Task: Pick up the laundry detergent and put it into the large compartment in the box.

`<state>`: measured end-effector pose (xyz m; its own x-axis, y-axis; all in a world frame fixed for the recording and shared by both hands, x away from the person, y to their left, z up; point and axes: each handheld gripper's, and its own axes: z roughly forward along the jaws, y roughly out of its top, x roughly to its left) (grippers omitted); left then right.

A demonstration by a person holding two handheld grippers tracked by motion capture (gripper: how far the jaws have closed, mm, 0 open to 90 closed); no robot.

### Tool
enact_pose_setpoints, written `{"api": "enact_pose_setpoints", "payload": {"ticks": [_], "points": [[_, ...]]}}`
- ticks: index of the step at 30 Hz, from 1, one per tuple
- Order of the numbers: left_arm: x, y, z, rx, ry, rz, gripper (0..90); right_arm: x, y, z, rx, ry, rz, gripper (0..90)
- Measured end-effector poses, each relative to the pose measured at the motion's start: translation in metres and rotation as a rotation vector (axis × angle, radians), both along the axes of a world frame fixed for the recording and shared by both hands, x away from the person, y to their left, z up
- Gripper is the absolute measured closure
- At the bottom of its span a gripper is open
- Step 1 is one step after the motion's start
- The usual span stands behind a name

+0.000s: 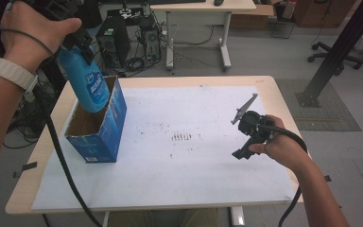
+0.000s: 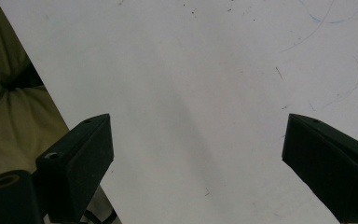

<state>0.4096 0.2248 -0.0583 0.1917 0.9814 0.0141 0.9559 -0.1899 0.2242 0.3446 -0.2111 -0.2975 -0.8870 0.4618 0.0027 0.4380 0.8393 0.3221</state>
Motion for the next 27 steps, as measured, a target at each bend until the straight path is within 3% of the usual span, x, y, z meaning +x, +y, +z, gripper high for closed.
{"api": "enact_pose_setpoints", "payload": {"ticks": [15, 27], "points": [[0.003, 0.018, -0.003, 0.013, -0.008, 0.090, 37.4, 0.001, 0.001, -0.001, 0.003, -0.002, 0.003, 8.9], [0.005, 0.028, -0.012, 0.023, -0.007, 0.119, 37.4, 0.001, 0.001, -0.001, 0.005, 0.000, 0.001, 8.9]]}}
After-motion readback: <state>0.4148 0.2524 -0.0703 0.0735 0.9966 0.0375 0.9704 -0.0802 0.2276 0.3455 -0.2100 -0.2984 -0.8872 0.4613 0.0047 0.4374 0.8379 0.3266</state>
